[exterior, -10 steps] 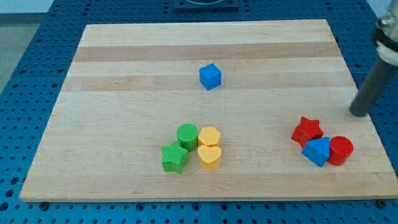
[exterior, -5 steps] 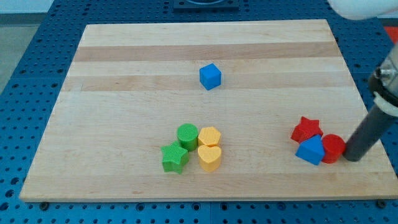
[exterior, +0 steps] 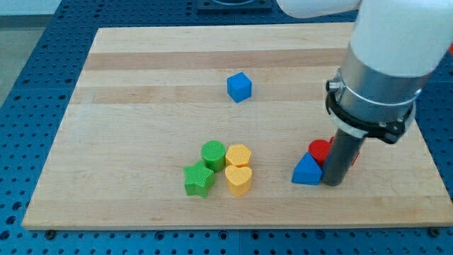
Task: Move the red circle into the cube
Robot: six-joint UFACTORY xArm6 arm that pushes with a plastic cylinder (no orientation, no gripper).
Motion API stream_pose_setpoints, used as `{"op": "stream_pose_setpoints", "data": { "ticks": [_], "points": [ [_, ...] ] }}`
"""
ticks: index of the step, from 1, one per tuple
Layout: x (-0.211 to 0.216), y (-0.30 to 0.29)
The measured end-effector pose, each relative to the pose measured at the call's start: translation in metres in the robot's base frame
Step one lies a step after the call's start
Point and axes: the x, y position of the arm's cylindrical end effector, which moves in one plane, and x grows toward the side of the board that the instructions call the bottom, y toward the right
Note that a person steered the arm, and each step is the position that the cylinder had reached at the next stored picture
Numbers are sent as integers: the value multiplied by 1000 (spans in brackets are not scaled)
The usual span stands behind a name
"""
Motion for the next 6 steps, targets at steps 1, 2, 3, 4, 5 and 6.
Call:
{"op": "stream_pose_setpoints", "data": {
  "ticks": [1, 2, 3, 4, 5, 6],
  "points": [
    [-14, 0],
    [-34, -6],
    [-59, -20],
    [-81, -40],
    [-96, -64],
    [-102, -88]
  ]
}}
